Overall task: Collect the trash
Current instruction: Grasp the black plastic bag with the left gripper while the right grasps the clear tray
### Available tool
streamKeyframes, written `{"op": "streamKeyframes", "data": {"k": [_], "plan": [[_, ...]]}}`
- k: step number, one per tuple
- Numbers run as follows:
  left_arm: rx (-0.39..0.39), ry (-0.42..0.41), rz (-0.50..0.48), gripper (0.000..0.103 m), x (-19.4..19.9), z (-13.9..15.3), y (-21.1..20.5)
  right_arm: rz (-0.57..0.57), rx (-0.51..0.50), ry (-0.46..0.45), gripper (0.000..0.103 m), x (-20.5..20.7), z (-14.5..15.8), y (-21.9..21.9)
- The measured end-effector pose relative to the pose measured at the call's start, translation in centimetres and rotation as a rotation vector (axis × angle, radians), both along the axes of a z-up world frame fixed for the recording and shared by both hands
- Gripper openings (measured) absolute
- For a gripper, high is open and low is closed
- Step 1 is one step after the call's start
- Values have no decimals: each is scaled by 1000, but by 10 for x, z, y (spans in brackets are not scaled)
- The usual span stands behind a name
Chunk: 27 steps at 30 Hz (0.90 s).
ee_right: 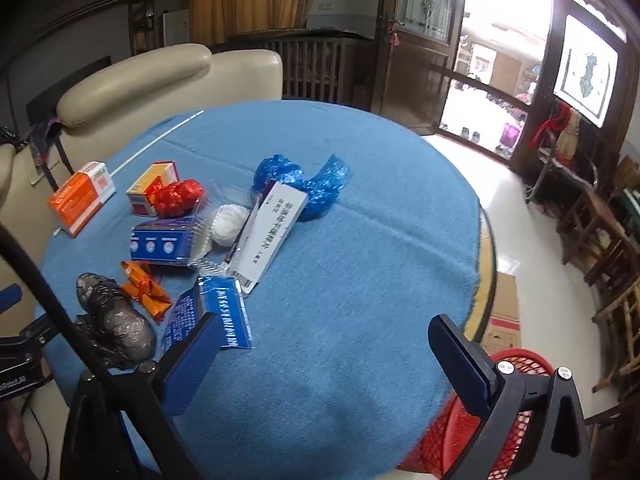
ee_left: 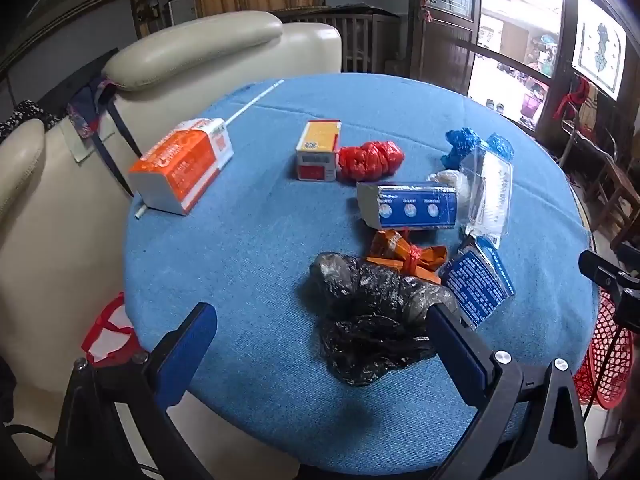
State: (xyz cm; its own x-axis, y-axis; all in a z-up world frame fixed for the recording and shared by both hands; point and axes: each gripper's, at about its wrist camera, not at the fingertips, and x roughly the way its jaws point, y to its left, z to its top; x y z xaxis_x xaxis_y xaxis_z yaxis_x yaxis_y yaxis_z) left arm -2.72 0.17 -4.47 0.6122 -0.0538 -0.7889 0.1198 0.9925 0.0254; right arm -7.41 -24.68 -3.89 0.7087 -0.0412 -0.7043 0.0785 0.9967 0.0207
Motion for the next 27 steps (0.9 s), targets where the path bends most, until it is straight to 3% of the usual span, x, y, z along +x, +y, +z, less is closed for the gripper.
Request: {"op": "streamKeyframes", "data": {"k": [6, 9, 11, 15, 16, 19, 23, 27], "plan": [[-85, 65, -35, 103, 12, -12, 10, 96, 185, 30, 103, 5, -17, -1], [-133, 70, -17, 103, 18, -11, 24, 135, 245, 85, 96, 15, -28, 2], [-174, 80, -4, 103, 24, -10, 34, 165, 291, 147, 84, 23, -37, 4], [-322, 139, 8, 103, 35, -14, 47, 160, 410, 192, 78, 36, -53, 1], [-355, 153, 4, 100, 37, -15, 48, 154, 411, 152, 78, 40, -52, 0], [-433, 206, -5, 86, 48, -22, 42, 126, 454, 158, 78, 48, -44, -8], [-471, 243, 4, 84, 60, -28, 30, 94, 478, 152, 78, 71, -26, -12], [-454, 254, -2, 81, 69, -32, 16, 77, 485, 129, 78, 95, -10, -1]]}}
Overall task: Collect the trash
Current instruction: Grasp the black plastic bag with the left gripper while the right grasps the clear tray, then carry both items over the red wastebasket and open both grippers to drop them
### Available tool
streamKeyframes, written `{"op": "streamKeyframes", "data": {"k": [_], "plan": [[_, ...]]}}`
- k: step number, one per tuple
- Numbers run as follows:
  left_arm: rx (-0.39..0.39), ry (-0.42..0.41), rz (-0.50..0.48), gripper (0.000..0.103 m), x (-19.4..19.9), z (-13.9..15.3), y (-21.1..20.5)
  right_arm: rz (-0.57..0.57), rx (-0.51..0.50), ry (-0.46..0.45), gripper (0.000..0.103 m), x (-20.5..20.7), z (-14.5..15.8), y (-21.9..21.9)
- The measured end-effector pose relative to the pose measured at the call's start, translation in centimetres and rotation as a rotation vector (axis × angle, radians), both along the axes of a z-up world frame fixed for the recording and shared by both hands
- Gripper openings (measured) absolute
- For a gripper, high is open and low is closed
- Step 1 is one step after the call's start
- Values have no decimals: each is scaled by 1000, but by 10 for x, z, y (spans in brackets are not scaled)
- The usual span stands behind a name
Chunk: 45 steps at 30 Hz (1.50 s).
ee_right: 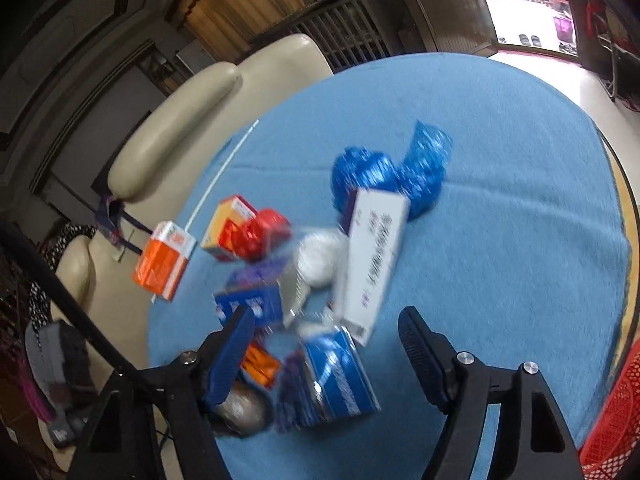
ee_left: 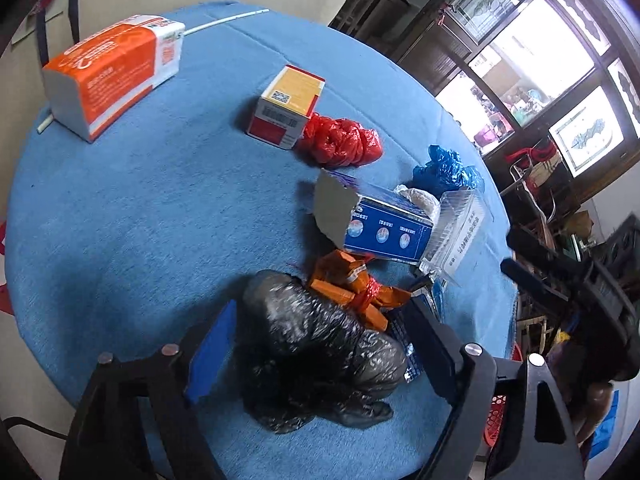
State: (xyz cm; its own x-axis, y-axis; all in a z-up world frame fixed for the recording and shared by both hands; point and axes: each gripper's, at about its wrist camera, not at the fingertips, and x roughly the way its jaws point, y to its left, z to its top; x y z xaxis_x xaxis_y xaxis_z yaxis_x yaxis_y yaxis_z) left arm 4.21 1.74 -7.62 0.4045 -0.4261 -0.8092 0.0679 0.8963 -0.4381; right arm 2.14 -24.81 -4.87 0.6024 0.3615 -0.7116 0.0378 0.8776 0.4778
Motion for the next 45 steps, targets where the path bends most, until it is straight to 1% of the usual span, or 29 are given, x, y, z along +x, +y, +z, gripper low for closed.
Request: {"op": "streamKeyframes", "data": {"k": [2, 3, 4, 5, 7, 10, 11, 12, 13, 14, 16, 21, 22, 24, 28, 32, 34, 37, 40, 45], "plan": [[5, 17, -1, 69, 4, -3, -4, -20, -49, 15, 78, 15, 2, 12], [9, 28, 0, 67, 6, -5, -6, -28, -63, 30, 78, 19, 2, 14], [8, 38, 0, 60, 8, -8, -6, -37, -84, 46, 78, 26, 1, 19], [5, 50, 3, 50, 9, -11, -5, -48, -104, 64, 78, 32, 0, 23], [-12, 74, 6, 41, 11, -18, -4, -72, -131, 92, 78, 44, -5, 32], [-40, 80, 13, 37, 11, -22, 0, -86, -153, 118, 77, 54, -11, 38], [-42, 77, 11, 35, 10, -22, 0, -91, -147, 118, 68, 56, -13, 38], [-38, 72, 7, 34, 10, -21, 0, -93, -132, 116, 61, 53, -19, 34], [-31, 66, 3, 32, 9, -20, -1, -88, -125, 129, 56, 54, -22, 32], [-25, 57, -1, 30, 8, -19, -1, -84, -122, 126, 56, 51, -25, 31], [-15, 41, -6, 27, 7, -16, -3, -77, -122, 123, 53, 48, -26, 27], [9, 0, -19, 24, 2, -3, -5, -77, -72, 89, 52, 29, -22, 4], [12, -11, -21, 24, 1, 1, -5, -78, -47, 79, 52, 23, -20, -3], [21, -36, -32, 22, -3, 10, -7, -73, 3, 46, 52, 12, -16, -16], [55, -108, -85, 21, -10, 34, -23, -76, 22, -50, 52, -18, -6, -44], [84, -191, -171, 20, -17, 59, -53, -97, 10, -146, 52, -54, 1, -72], [82, -214, -210, 20, -18, 69, -67, -119, 2, -169, 52, -69, 0, -89], [81, -252, -291, 20, -22, 83, -99, -181, 10, -182, 52, -97, -2, -118], [63, -281, -394, 20, -31, 98, -134, -256, 16, -181, 52, -127, -7, -154], [24, -269, -583, 20, -47, 110, -206, -402, 51, -169, 52, -186, -21, -217]]}}
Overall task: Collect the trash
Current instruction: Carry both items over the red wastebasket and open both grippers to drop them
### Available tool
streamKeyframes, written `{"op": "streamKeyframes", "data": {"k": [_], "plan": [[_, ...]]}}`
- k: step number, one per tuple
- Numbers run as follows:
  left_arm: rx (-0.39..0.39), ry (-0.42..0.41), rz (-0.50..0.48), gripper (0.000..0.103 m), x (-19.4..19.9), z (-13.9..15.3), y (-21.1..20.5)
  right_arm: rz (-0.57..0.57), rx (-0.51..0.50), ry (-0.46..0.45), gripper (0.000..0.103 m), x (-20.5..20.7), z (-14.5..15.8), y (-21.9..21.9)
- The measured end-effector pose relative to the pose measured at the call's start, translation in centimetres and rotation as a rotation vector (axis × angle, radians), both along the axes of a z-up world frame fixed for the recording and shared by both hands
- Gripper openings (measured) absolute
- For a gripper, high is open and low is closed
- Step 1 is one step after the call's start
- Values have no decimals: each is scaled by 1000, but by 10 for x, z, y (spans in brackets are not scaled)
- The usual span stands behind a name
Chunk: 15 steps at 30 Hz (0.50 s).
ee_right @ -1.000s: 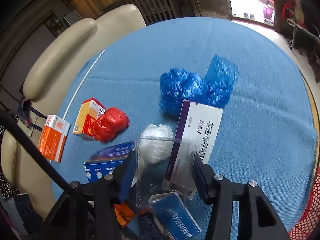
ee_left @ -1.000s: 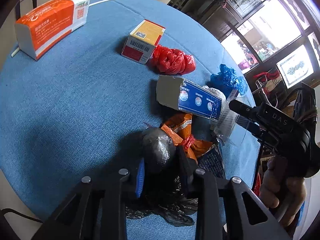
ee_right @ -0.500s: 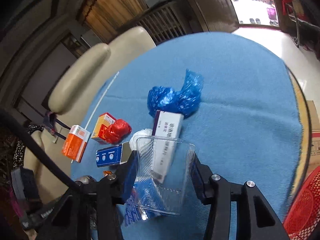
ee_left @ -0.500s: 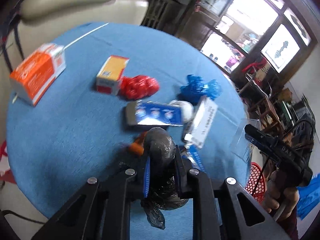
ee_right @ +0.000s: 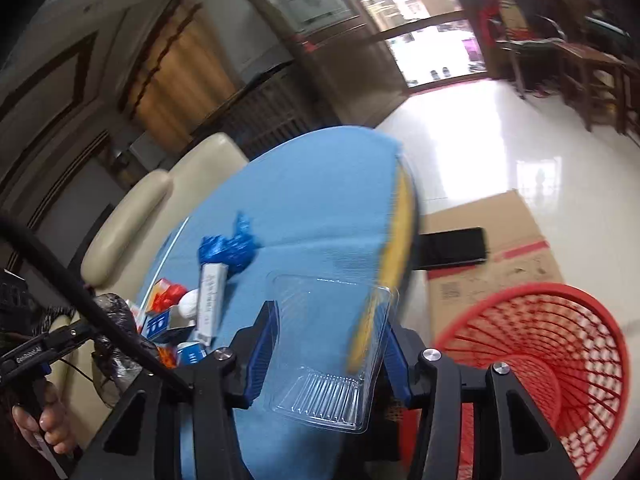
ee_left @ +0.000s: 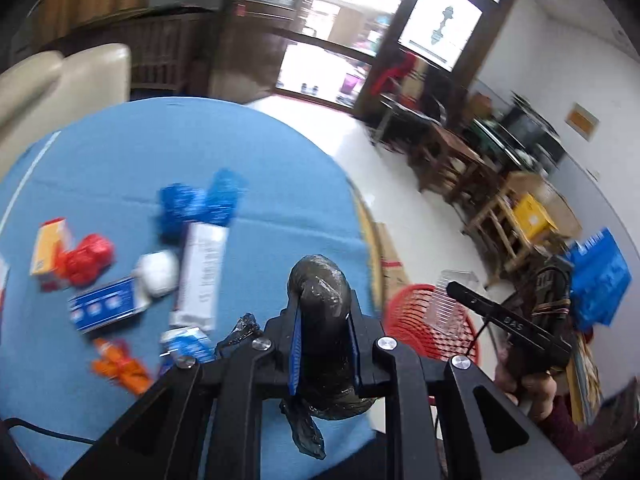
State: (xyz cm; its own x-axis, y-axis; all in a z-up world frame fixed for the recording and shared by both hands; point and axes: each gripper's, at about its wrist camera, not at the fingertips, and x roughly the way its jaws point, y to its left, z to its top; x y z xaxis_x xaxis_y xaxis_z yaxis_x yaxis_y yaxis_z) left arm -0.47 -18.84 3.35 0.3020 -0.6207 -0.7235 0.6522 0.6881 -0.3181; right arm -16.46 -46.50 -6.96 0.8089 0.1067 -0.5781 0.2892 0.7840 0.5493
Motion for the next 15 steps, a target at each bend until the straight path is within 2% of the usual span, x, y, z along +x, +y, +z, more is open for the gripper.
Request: {"op": "streamKeyframes", "data": {"k": [4, 8, 13, 15], "plan": [[36, -31, -153, 20, -23, -1, -66, -124, 35, 23, 53, -48, -16, -45], [79, 4, -295, 20, -47, -20, -131, -216, 99, 53, 55, -88, -38, -77], [138, 51, -402, 22, -67, -52, -192, -263, 192, 81, 59, -116, -62, -98], [170, 61, -411, 28, -68, -65, -203, -270, 224, 100, 61, -121, -69, -101]]}}
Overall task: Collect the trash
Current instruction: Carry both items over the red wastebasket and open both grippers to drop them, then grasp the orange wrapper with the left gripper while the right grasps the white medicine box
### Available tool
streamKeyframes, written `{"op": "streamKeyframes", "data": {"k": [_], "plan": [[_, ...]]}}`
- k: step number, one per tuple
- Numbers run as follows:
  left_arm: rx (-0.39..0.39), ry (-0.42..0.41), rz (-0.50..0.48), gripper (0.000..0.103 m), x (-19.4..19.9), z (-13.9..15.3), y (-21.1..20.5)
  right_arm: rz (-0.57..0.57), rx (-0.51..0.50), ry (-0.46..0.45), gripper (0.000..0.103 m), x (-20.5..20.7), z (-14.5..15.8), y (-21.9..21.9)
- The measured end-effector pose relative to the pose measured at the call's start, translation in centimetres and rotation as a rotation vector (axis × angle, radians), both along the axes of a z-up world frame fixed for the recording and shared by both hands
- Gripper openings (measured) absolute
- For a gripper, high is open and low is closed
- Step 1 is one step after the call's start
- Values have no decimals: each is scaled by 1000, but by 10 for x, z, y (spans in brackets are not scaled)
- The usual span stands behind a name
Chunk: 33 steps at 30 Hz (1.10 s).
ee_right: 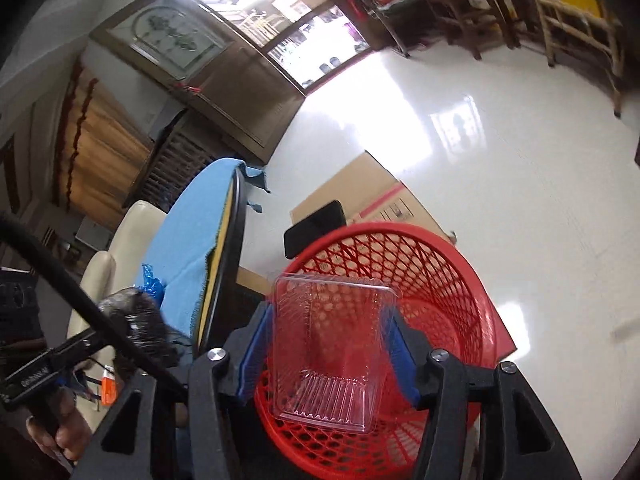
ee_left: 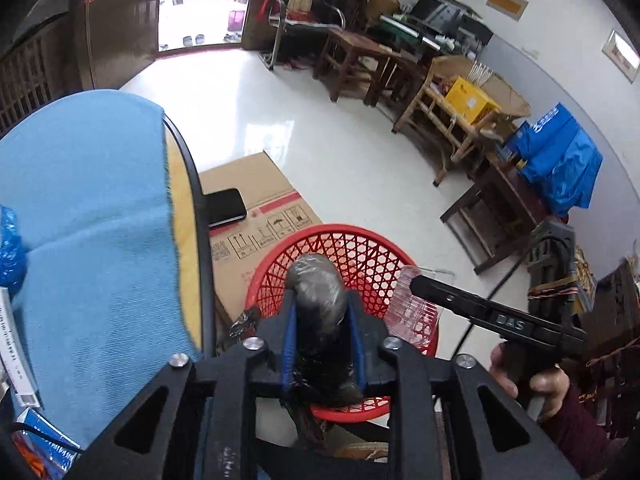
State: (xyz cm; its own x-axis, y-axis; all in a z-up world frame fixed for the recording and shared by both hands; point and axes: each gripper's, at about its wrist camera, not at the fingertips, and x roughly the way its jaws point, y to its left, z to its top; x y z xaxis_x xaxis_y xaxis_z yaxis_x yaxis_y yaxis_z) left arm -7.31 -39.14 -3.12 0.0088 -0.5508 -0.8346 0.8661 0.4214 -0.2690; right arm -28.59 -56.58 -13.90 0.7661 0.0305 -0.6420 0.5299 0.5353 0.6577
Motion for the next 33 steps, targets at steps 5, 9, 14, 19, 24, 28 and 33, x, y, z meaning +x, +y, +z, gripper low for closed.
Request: {"op": "streamKeyframes", "data": {"k": [5, 9, 14, 19, 24, 28, 33], "plan": [[30, -11, 5, 48, 0, -7, 1, -1, 35, -29, 69, -7, -2, -4], [8, -32, 52, 49, 11, 2, 28, -75, -10, -16, 69, -9, 0, -13], [-3, -96, 191, 51, 30, 9, 89, -256, -17, 126, 69, -19, -21, -34], [-2, -155, 401, 51, 54, 17, 174, -279, 136, 198, 69, -14, -58, -38], [14, -173, 621, 56, 75, 18, 259, -202, 105, 216, 70, 11, -55, -11], [15, -150, 756, 56, 88, 13, 313, -114, 163, 208, 70, 28, -59, 13], [14, -137, 810, 57, 93, 4, 345, -162, 23, 265, 70, 24, -43, 28]]}}
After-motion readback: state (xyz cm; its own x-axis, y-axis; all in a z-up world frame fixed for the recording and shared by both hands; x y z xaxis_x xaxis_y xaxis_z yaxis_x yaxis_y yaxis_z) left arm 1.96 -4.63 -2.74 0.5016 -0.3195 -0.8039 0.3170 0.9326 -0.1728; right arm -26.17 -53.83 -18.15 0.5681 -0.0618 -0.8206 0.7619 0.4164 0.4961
